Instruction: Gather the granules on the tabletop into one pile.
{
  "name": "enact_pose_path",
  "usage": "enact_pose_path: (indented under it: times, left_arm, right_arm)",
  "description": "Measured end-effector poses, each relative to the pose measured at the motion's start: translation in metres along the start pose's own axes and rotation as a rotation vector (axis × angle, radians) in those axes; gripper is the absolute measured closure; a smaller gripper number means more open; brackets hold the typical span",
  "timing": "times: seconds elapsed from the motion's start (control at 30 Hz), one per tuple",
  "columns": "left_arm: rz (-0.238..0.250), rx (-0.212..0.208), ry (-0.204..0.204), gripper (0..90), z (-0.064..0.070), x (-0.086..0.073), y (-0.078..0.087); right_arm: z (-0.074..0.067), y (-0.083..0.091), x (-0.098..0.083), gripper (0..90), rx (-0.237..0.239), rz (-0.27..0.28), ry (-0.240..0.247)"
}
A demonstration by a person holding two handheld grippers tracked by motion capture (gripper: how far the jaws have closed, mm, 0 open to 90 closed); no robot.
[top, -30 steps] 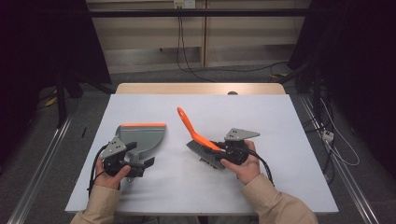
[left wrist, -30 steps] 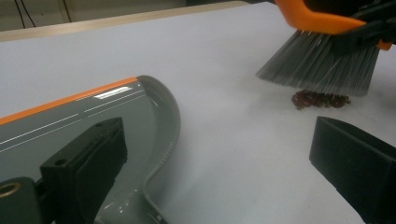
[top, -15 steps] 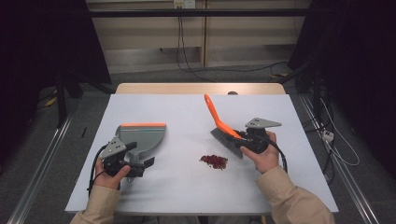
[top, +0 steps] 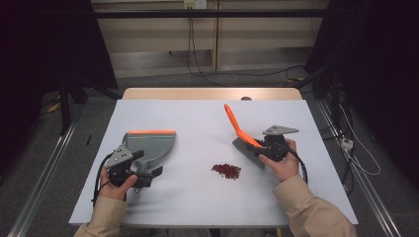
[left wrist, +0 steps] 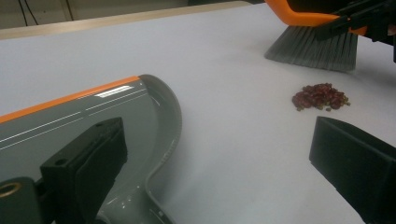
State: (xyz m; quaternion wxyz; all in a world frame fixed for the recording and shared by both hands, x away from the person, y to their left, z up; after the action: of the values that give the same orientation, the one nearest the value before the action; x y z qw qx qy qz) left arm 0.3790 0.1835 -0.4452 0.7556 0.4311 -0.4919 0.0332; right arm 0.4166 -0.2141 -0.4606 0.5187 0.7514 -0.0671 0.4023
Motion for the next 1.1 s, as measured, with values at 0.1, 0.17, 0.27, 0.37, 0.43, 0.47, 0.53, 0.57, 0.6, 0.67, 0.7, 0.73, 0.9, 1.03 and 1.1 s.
enact_pose_path:
  times: [0.1, 0.17, 0.27, 0.37, 0.43, 0.47, 0.53, 0.57, 0.6, 0.67, 0.7, 0.73, 0.9, 1.03, 1.1]
  left_arm:
    - [-0.017, 0.023, 0.009, 4.1, -0.002, -0.001, 0.001]
    - [-0.032, 0.043, 0.028, 4.8, -0.004, -0.001, 0.002]
    - [-0.058, 0.055, 0.035, 4.9, -0.005, -0.001, 0.005]
    - [-0.094, 0.069, 0.057, 5.2, -0.006, -0.003, 0.006]
    - [-0.127, 0.081, 0.071, 5.2, -0.007, -0.006, 0.007]
    - [-0.140, 0.087, 0.080, 5.3, -0.007, -0.007, 0.007]
    - [-0.171, 0.096, 0.108, 6.4, -0.009, -0.011, 0.008]
    - [-0.185, 0.102, 0.119, 6.5, -0.009, -0.012, 0.008]
    - [-0.198, 0.114, 0.129, 6.6, -0.010, -0.014, 0.009]
    - [-0.221, 0.134, 0.142, 7.7, -0.010, -0.018, 0.010]
    - [-0.233, 0.136, 0.147, 8.3, -0.011, -0.020, 0.010]
    - [-0.234, 0.140, 0.161, 8.8, -0.011, -0.022, 0.011]
    - [-0.262, 0.185, 0.195, 11.5, -0.017, -0.027, 0.015]
    - [-0.276, 0.238, 0.228, 15.7, -0.021, -0.028, 0.015]
    - [-0.302, 0.250, 0.230, 17.6, -0.022, -0.028, 0.011]
  right_arm:
    - [-0.002, 0.000, 0.003, 63.5, 0.019, -0.021, -0.013]
    - [-0.003, 0.000, 0.008, 61.8, 0.002, -0.030, -0.006]
    - [-0.004, 0.000, 0.014, 61.2, 0.010, -0.053, -0.024]
    - [-0.004, -0.001, 0.020, 63.7, 0.000, -0.086, -0.031]
    - [-0.003, 0.000, 0.023, 65.1, -0.014, -0.104, -0.028]
    - [-0.003, 0.000, 0.024, 68.2, -0.017, -0.101, -0.021]
    - [-0.003, 0.001, 0.025, 69.3, -0.021, -0.108, -0.020]
    - [-0.003, 0.001, 0.025, 69.9, -0.019, -0.110, -0.024]
    - [-0.003, 0.001, 0.025, 70.4, -0.021, -0.114, -0.025]
    - [-0.003, 0.001, 0.025, 70.6, -0.033, -0.119, -0.023]
    - [-0.004, 0.001, 0.025, 70.7, -0.031, -0.120, -0.022]
    - [-0.004, 0.001, 0.025, 70.8, -0.030, -0.118, -0.023]
    - [-0.008, 0.001, 0.025, 71.0, -0.049, -0.125, -0.020]
    - [-0.009, 0.001, 0.024, 71.1, -0.056, -0.128, -0.017]
    - [-0.009, 0.001, 0.024, 71.0, -0.055, -0.127, -0.012]
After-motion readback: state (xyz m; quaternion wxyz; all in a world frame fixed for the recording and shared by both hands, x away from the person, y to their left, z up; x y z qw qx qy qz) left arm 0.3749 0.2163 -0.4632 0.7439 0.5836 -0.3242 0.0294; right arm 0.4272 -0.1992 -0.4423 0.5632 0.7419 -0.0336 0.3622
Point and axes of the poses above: each handheld gripper's, and its own axes: y roughly backward along the jaws, x roughly out of its top, z roughly to its right, the point moved 5 cm from there along -y, roughly forward along the jaws, and after that the axes turned 12 degrees about -z, right-handed, at the moved point
